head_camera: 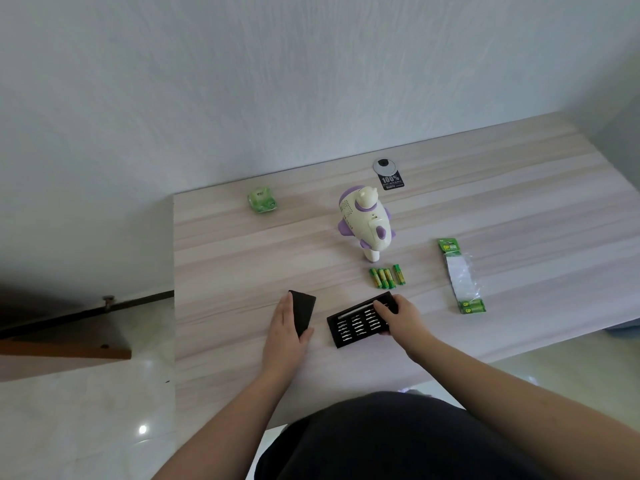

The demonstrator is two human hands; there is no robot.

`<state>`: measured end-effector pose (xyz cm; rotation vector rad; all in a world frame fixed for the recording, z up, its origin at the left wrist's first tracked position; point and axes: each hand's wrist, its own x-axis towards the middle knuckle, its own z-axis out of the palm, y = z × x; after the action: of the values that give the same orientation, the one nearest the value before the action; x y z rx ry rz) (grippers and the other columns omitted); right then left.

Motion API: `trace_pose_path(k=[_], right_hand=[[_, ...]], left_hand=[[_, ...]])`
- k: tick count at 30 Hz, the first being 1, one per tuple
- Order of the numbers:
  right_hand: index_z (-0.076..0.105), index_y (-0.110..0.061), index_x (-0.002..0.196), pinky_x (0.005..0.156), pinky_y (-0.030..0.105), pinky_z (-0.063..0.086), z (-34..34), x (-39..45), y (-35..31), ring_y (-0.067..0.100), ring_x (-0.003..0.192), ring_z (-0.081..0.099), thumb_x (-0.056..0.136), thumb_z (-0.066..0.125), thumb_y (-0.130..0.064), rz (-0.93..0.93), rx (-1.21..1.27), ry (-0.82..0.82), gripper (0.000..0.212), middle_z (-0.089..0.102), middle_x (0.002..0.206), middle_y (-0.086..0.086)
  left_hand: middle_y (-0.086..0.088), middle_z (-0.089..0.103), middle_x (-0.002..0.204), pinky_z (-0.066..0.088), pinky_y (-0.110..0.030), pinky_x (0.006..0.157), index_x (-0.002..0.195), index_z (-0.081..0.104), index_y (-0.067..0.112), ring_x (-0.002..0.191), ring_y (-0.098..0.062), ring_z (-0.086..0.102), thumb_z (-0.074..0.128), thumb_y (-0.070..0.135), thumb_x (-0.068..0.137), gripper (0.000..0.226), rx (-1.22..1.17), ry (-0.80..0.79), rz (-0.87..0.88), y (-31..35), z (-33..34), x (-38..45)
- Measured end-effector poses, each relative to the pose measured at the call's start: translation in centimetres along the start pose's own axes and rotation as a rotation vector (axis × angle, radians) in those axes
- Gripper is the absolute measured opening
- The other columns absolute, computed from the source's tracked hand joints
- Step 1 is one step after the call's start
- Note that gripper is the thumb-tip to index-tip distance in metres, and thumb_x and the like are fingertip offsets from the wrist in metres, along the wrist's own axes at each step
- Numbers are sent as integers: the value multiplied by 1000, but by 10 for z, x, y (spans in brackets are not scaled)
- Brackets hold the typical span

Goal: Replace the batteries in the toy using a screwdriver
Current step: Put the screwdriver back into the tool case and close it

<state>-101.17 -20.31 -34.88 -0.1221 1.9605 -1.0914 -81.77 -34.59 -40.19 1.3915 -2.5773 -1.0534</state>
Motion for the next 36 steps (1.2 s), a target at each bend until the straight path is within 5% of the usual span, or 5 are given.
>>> trace_pose_path(k=[7,11,15,24,36], right_hand=[[56,-13,108,73,33,59,-39,-4,-12,22,88,68,96,57,-25,-52,116,-4,17,67,99,9],[59,-9,108,69,31,59,-70,-8,-20,22,86,69,96,56,-23,-111,188,4,19,69,95,10],[63,-12,103,74,36,60,-103,-5,-27,22,87,70,96,57,-24,-176,235,45,15,70,96,10],[63,-11,100,78,38,58,-148,3,-52,25,88,69,96,57,-23,-213,284,-50,15,69,96,12],[63,-7,103,76,35,58,-166,2,-65,21,86,68,97,54,-19,-225,315,-100,16,68,94,10]], left_hand=[[-10,15,159,17,-25,115,149,29,4,147,-21,15,73,31,80,86,-40,-6,-111,16,-8,1],[-5,34,150,23,-18,107,144,41,7,138,-18,34,75,31,77,78,5,-56,44,44,-19,0],[2,54,133,40,-24,98,143,43,19,119,-16,52,73,39,75,77,44,-49,182,75,-42,0],[5,58,127,50,-37,89,141,44,25,111,-17,56,66,44,75,73,295,16,620,128,-54,3],[7,57,128,47,-34,90,141,43,27,113,-17,55,64,46,74,72,333,-11,585,152,-55,4]])
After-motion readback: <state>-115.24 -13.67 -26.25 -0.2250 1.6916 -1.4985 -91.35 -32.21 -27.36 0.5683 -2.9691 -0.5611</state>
